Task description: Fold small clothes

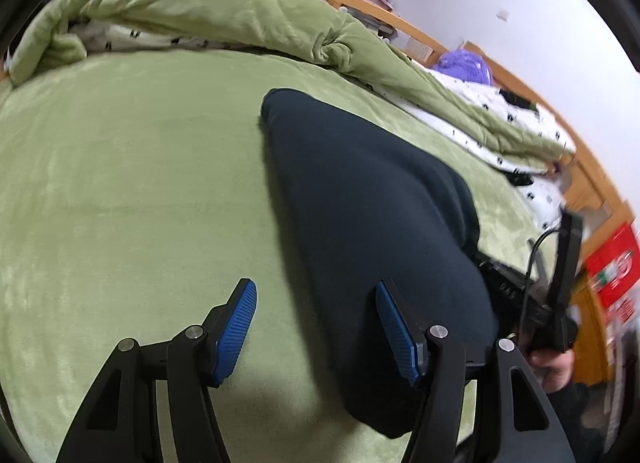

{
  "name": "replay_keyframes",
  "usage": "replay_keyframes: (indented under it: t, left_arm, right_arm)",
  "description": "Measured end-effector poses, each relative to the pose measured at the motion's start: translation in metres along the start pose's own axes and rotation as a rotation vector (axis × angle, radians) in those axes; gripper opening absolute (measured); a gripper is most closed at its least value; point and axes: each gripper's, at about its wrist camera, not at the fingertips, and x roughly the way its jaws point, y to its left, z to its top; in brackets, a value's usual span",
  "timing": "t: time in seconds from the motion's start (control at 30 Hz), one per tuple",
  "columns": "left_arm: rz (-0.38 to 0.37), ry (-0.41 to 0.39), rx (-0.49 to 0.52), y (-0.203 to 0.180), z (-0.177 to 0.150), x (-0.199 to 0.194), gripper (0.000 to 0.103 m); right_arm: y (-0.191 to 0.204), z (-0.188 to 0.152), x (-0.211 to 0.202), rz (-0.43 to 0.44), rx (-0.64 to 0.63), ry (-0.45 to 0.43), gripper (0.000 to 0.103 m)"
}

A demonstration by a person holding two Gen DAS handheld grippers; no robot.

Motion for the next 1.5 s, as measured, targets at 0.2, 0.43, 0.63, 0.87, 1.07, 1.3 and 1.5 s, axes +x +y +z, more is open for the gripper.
replay_keyframes:
  t: [0.2, 0.43, 0.63, 0.87, 1.07, 1.3, 1.5]
  left_arm:
    - [-0.043, -0.022, -0.017, 0.007, 0.001, -0.004, 0.060]
    - [-0.054, 0.015, 0.011, -0.005, -0.001, 0.012, 0.060]
    - [0.044, 0.086, 0.068, -0.006, -0.013, 0.036, 0.064]
    - [0.070, 0.086, 0.080, -0.005, -0.017, 0.036, 0.064]
    - [0.069, 0.081, 0.080, -0.005, -0.019, 0.036, 0.064]
    - [0.074, 0.078, 0.085, -0.006, -0.022, 0.034, 0.064]
    - [0.076, 0.076, 0.087, -0.006, -0.023, 0.033, 0.064]
  right_arm:
    - [-0.026, 0.005, -0.003, 0.129, 0.133, -0.007, 0.011]
    - [-0.020, 0.013, -0.044, 0.208, 0.135, -0.158, 0.011]
    - [-0.020, 0.018, -0.017, 0.155, 0.139, -0.011, 0.013]
    - [-0.009, 0.029, -0.044, 0.136, 0.101, -0.134, 0.032]
    - [0.011, 0.033, -0.041, 0.119, 0.048, -0.141, 0.038]
    - [0.004, 0.033, -0.006, 0.056, 0.094, -0.048, 0.040]
    - [-0.004, 0.040, 0.006, 0.163, 0.176, -0.024, 0.031]
